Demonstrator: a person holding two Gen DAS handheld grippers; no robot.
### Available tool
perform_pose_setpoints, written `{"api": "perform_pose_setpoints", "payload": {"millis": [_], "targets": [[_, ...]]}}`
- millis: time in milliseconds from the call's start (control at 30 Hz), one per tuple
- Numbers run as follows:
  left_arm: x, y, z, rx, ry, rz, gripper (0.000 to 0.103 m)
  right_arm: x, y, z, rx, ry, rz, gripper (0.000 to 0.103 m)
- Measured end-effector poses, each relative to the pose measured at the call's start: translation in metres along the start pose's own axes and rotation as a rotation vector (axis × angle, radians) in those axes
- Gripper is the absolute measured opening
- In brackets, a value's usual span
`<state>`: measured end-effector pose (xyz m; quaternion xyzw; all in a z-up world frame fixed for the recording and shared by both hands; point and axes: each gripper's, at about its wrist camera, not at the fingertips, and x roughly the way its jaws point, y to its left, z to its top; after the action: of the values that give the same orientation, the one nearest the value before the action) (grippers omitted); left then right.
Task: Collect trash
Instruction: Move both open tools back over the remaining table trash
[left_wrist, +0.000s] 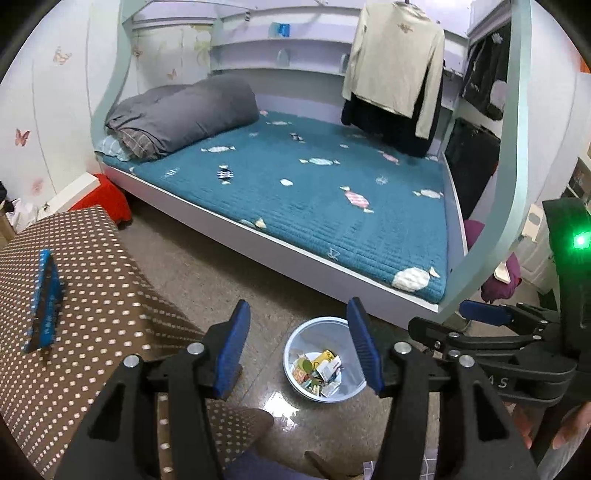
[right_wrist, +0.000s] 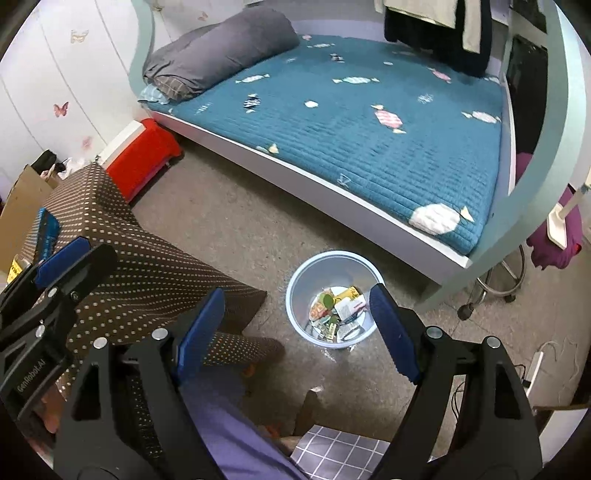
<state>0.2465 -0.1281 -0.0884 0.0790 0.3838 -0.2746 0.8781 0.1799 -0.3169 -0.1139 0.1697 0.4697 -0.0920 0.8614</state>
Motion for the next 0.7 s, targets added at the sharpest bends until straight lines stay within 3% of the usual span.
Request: {"api": "perform_pose_setpoints", "payload": {"millis": [700], "targets": [[-0.09, 0.099, -0.019, -0.142, -0.127, 0.168, 0.068, -0.017, 0.131, 0.008, -0.229, -0.028, 0.126, 0.08]]}}
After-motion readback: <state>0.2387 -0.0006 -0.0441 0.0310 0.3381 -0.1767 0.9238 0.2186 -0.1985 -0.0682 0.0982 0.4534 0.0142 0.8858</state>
